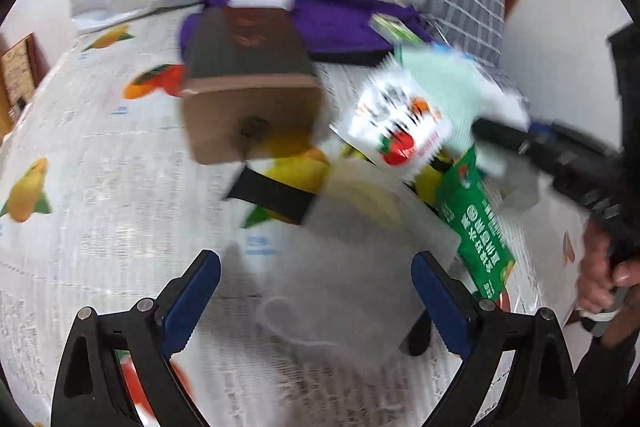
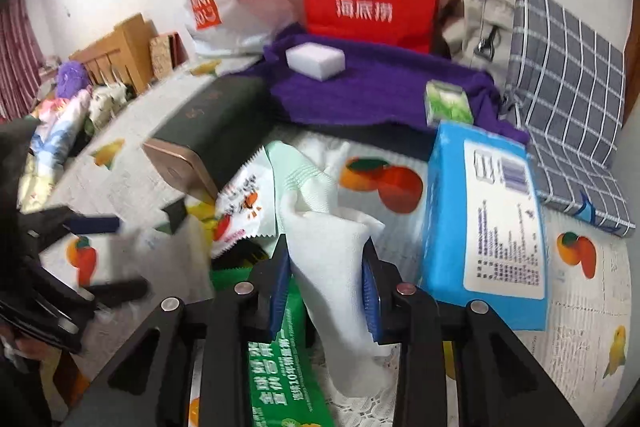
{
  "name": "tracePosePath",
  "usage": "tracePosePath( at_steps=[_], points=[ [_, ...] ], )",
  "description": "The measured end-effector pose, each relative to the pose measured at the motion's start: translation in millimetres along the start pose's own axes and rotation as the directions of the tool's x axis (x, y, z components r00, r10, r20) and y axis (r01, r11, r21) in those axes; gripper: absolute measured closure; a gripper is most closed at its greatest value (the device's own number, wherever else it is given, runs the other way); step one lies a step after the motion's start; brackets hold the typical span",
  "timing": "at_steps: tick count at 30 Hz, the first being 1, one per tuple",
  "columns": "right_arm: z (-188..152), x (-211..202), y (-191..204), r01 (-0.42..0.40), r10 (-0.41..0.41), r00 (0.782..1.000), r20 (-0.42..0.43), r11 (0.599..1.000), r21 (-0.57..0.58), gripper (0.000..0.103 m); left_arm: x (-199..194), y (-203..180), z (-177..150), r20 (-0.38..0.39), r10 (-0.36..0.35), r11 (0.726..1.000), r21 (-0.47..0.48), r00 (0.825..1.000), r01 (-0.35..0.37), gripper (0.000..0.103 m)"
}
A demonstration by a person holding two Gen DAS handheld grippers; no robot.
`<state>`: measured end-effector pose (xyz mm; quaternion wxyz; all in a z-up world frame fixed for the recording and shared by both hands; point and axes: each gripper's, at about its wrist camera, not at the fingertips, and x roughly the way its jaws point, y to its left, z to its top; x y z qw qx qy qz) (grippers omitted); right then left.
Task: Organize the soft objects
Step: 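Grasp the white glove and mint cloth with the right tool while the left tool grasps the white mesh bag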
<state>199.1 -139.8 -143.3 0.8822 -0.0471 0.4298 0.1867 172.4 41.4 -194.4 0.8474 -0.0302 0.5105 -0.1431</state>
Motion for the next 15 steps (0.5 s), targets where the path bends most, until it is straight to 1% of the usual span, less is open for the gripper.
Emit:
tracePosePath(
  at_steps=[2,4,5,6,7,9,10,11,12,15],
  points=[
    [1.3,-15.8,-1.4,-0.034,0.033,0.999,0.037,0.999,0.023,0.071,7.7,-7.7,-1.6,-0.018,0.015,1.000,0.013,1.000,-0.015,0.006],
    [1.0,-26.1,-2.3,-0.079,0.077,0.996,0.053,0.996,0.041,0.071,10.2,-18.1,-4.1,0.005,0.064,0.997,0.053,0.998,-0.064,0.006],
    [0.5,-28.0,-1.8,-0.092,0.090,0.995,0.050,0.995,0.038,0.070,11.8,-22.1,-4.8,0.003,0.079,0.994,0.070,0.997,-0.079,0.007],
    [-1.2,-29.1,-0.9,-0.090,0.088,0.995,0.049,0.995,0.033,0.070,12.7,-25.6,-6.0,0.007,0.095,0.992,0.080,0.995,-0.095,0.008],
    [-4.1,-29.3,-0.6,-0.075,0.073,0.996,0.048,0.997,0.030,0.070,12.0,-27.2,-7.1,0.018,0.101,0.991,0.081,0.995,-0.102,0.012],
    [-9.7,-29.7,-4.3,-0.048,0.047,0.998,0.040,0.998,0.044,0.070,8.0,-28.7,-9.3,0.038,0.108,0.990,0.087,0.993,-0.111,0.039],
    [-12.7,-30.9,-7.7,-0.050,0.048,0.998,0.039,0.997,0.060,0.070,5.6,-28.0,-9.6,0.039,0.102,0.991,0.088,0.994,-0.105,0.048],
    [-15.8,-32.7,-11.3,-0.059,0.056,0.998,0.038,0.995,0.078,0.070,3.0,-26.0,-9.5,0.036,0.092,0.992,0.081,0.995,-0.095,0.066],
    [-20.2,-35.4,-15.4,-0.078,0.075,0.997,0.034,0.992,0.103,0.070,0.1,-21.6,-8.5,0.028,0.081,0.994,0.065,0.996,-0.083,0.078],
    [-32.6,-37.3,-18.1,-0.124,0.126,0.992,0.000,0.983,0.135,0.070,-7.4,-8.8,-7.9,0.026,0.064,0.998,0.024,0.998,-0.064,0.087]
  ],
)
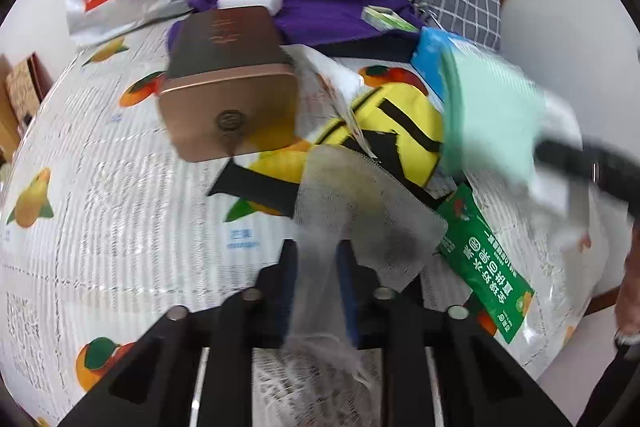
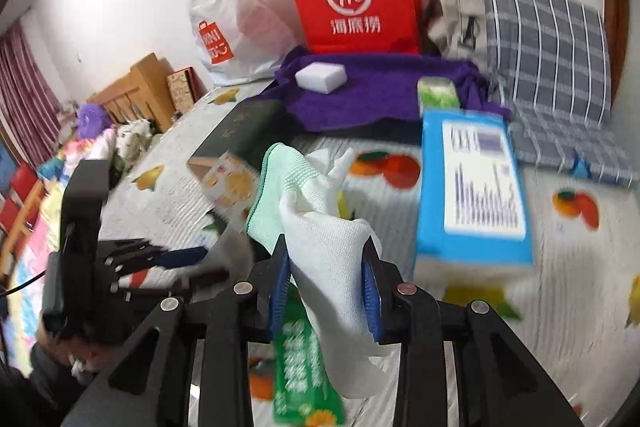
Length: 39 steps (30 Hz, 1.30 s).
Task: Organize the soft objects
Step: 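Grasp the white glove and mint cloth with the right tool while the left tool grasps the white mesh bag, then carry the glove, cloth and mesh bag onto the purple towel and open both tools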
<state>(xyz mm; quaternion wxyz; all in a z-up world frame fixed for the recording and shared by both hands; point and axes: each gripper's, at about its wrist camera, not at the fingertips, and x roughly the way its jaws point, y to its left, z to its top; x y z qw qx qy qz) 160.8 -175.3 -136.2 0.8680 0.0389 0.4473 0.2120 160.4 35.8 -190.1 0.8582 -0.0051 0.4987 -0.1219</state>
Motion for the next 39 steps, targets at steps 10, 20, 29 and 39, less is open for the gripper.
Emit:
tracePosePath(
  at_steps=[10,20,29,39],
  points=[
    [-50.7,5.5,-9.1,0.104,-0.106,0.988,-0.109,0.994,-0.020,0.049,-12.4,30.6,-8.0,0.005,0.057,0.995,-0.086,0.998,-0.057,0.090],
    [-74.7,-17.9,-9.3,0.086,-0.086,0.996,-0.029,0.996,-0.006,0.096,-10.3,37.7,-14.3,0.000,0.044,0.992,-0.118,0.999,-0.044,0.090],
    [-63.6,-82.5,-23.1,0.062,-0.080,0.976,0.201,0.994,0.095,0.096,-11.4,39.0,-15.6,0.004,0.039,0.990,-0.133,0.999,-0.038,0.090],
    [-90.8,-48.9,-77.0,0.210,-0.222,0.975,0.031,0.952,0.224,0.096,-12.8,26.5,-10.4,0.002,0.014,0.994,-0.106,1.000,-0.013,0.035]
  ],
)
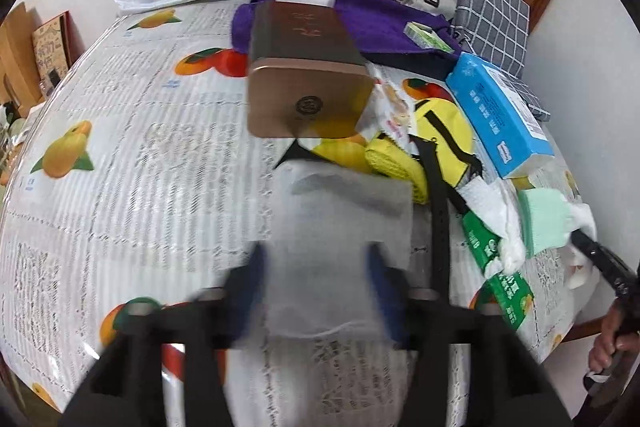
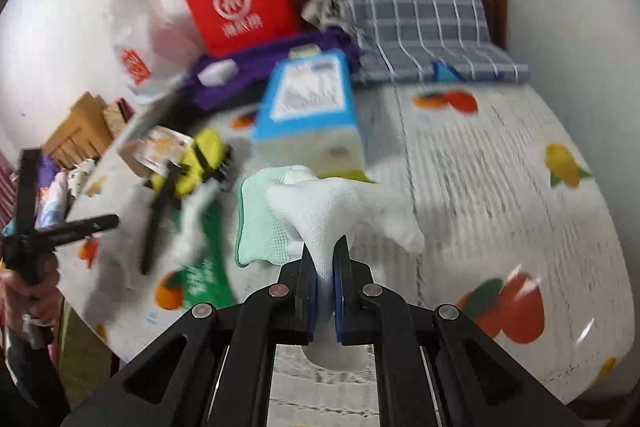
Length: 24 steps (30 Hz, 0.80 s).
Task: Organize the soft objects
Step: 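Carry the glove, cloth and mesh bag onto the purple towel and open both tools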
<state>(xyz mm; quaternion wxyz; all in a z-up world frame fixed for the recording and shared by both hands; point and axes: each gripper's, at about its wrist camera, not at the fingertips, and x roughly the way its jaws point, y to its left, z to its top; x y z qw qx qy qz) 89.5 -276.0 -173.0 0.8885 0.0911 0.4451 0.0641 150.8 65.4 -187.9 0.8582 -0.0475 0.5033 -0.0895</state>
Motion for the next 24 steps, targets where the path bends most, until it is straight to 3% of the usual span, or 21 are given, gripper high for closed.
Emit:
tracePosePath(
  at_steps=[5,6,8,12,13,16,18,20,24],
  points=[
    [-6.2,16.8,-3.9,-0.017,0.017,0.999,-0.033,1.000,0.001,0.096,18.9,-24.5,-0.8,-0.037,0.065,0.995,0.080,0.997,-0.062,0.029],
    [-6.8,18.9,-4.2,-0.017,0.017,0.999,-0.036,1.000,0.001,0.095,24.1,-30.3,-2.0,-0.025,0.109,0.989,0.106,0.994,-0.105,0.020],
    [-8.5,22.8,-4.6,-0.024,0.024,0.999,-0.041,1.000,-0.001,0.095,29.9,-37.2,-4.9,-0.020,0.151,0.979,0.140,0.988,-0.147,0.015],
    [-9.9,31.8,-4.3,-0.027,0.027,0.998,-0.053,1.000,-0.009,0.094,30.4,-39.1,-5.0,-0.005,0.160,0.980,0.119,0.987,-0.158,0.015],
    [-10.0,33.8,-3.2,-0.025,0.025,0.998,-0.053,1.000,-0.016,0.094,29.7,-39.4,-5.3,0.001,0.168,0.979,0.121,0.986,-0.167,0.018],
    [-8.3,35.8,-0.9,-0.029,0.028,0.999,-0.043,0.999,-0.022,0.095,24.7,-40.5,-4.4,0.021,0.170,0.977,0.126,0.985,-0.171,0.048],
    [-6.3,35.2,0.0,-0.039,0.038,0.999,-0.039,0.999,-0.023,0.096,20.8,-38.4,-3.0,0.018,0.161,0.980,0.113,0.987,-0.162,0.080],
    [-3.2,32.0,1.1,-0.056,0.056,0.998,-0.028,0.998,-0.020,0.096,18.9,-33.9,-1.5,0.005,0.152,0.984,0.093,0.988,-0.152,0.093],
    [4.2,23.0,1.2,-0.096,0.096,0.995,-0.016,0.995,-0.004,0.096,14.5,-25.7,-2.4,-0.011,0.126,0.991,0.057,0.992,-0.125,0.096]
  ],
)
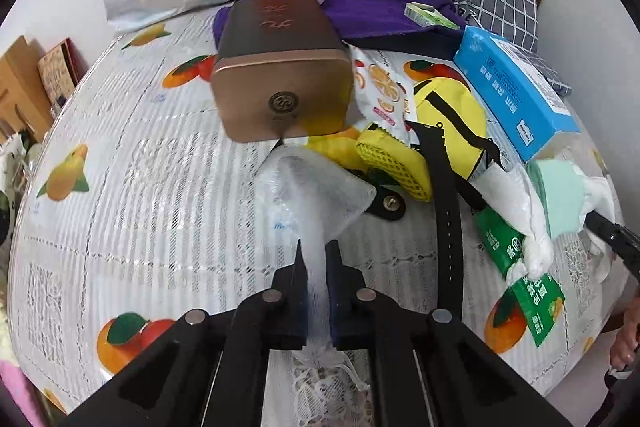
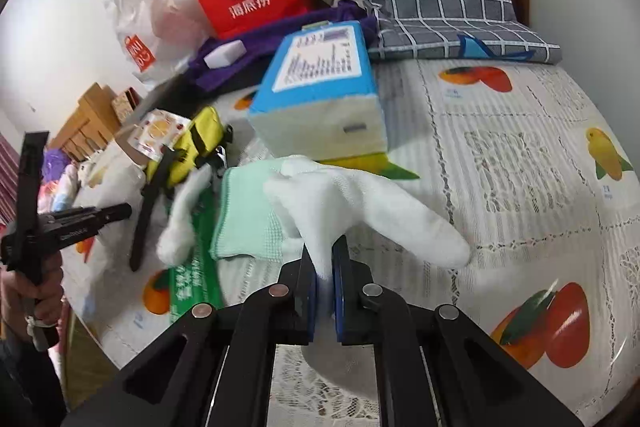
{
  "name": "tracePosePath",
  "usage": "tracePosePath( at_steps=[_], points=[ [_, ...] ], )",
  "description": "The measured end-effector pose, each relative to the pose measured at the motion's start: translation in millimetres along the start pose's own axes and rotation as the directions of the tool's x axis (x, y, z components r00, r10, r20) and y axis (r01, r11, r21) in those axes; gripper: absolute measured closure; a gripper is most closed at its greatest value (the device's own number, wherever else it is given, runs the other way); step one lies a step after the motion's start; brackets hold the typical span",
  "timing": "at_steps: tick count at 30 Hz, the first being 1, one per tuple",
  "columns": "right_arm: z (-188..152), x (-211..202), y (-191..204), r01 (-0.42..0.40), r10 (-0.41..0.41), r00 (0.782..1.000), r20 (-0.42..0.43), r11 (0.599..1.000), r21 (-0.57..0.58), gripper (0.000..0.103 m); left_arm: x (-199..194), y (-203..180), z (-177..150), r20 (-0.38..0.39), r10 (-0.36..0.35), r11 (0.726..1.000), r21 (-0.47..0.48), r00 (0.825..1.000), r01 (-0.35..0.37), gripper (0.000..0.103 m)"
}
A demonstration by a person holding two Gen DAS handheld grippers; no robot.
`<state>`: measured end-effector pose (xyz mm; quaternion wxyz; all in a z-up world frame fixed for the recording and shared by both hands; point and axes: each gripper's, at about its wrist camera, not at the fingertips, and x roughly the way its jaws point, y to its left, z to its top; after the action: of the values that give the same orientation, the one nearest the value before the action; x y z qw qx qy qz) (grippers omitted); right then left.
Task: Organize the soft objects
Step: 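Carry the glove, cloth and mesh bag onto the purple towel and open both tools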
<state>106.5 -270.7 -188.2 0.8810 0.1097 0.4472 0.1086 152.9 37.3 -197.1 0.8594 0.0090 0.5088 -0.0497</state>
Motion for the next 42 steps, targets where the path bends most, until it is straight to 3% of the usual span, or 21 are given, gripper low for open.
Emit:
tracePosePath(
  at_steps=[8,15,23,32,42],
  points=[
    [17.1,-19.3,3.8,-0.008,0.009,0.999,0.037,1.000,-0.027,0.096,-15.6,7.3,3.0,0.016,0.003,0.999,-0.054,1.000,-0.002,0.096],
    [36.6,-39.6,22.4,-0.065,0.072,0.994,0.082,0.995,-0.080,0.096,-38.9,9.1,23.4,0.069,0.008,0.998,-0.064,0.998,-0.003,0.096],
    [72.4,-50.9,39.2,-0.055,0.071,0.989,0.130,0.991,-0.125,0.096,-51.3,14.3,51.7,0.107,-0.001,0.995,-0.095,0.994,0.012,0.096],
    [117.0,-41.2,42.7,-0.033,0.046,0.987,0.151,0.996,-0.088,0.096,-51.0,19.3,86.8,0.124,0.008,0.996,-0.091,0.992,0.004,0.096],
    [164.8,-20.3,56.4,0.017,0.007,0.983,0.182,0.992,-0.126,0.096,-45.5,34.0,129.6,0.134,0.015,0.993,-0.120,0.991,0.001,0.096]
  ],
)
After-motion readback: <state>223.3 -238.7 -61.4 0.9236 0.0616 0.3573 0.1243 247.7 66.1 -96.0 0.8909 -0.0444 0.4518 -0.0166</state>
